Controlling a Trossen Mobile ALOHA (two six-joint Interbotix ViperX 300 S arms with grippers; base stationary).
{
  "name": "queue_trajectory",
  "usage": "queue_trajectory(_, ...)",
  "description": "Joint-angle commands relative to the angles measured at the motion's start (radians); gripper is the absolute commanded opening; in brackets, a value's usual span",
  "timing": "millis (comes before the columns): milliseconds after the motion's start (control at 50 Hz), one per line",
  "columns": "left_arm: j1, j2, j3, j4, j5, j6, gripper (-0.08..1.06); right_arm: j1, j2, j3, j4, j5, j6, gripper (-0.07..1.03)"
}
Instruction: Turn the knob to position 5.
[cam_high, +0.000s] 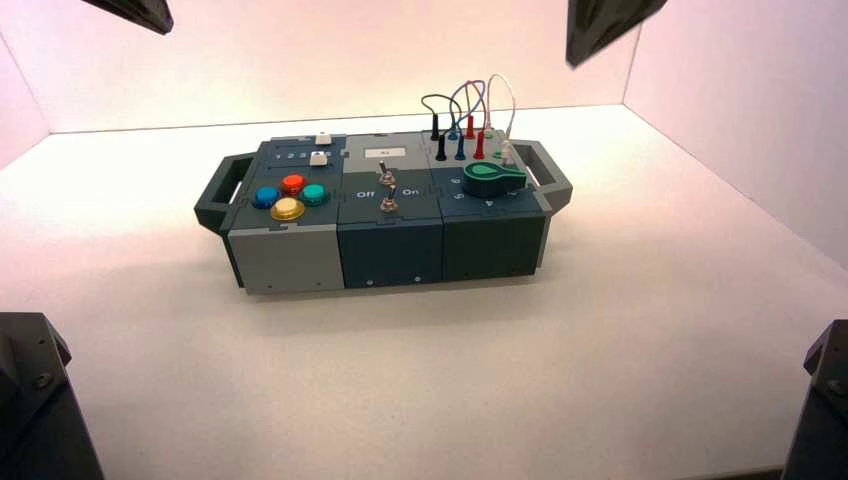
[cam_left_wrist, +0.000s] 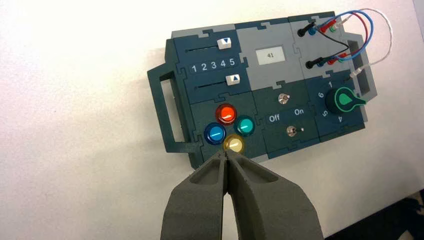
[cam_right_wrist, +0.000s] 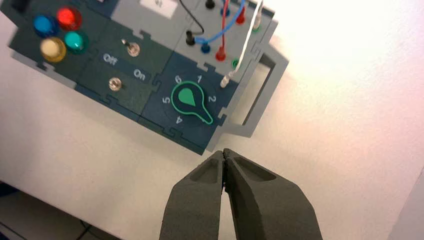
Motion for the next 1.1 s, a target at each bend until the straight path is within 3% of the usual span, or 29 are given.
queue_trajectory(20, -0.008, 0.006, -0.017, -0.003, -0.012, -0.002, -0.03, -0.002, 0.043, -0.018, 0.003, -0.023, 0.002, -0.02)
queue_trajectory(540, -0.008, 0.003, -0.038, -0.009, 0.009, -0.017, -0.03, -0.002, 0.249, -0.092, 0.049, -0.114, 0.005, -0.02)
queue_trajectory(780, -0.008, 0.003, -0.086, -0.011, 0.025, -0.017, -0.03, -0.006, 0.331, -0.115, 0.049, -0.135, 0.006, -0.02)
queue_trajectory(1100, -0.008, 0.014, -0.083, -0.015, 0.026, -0.023, -0.03, -0.026, 0.388, -0.118, 0.046, -0.137, -0.002, -0.02)
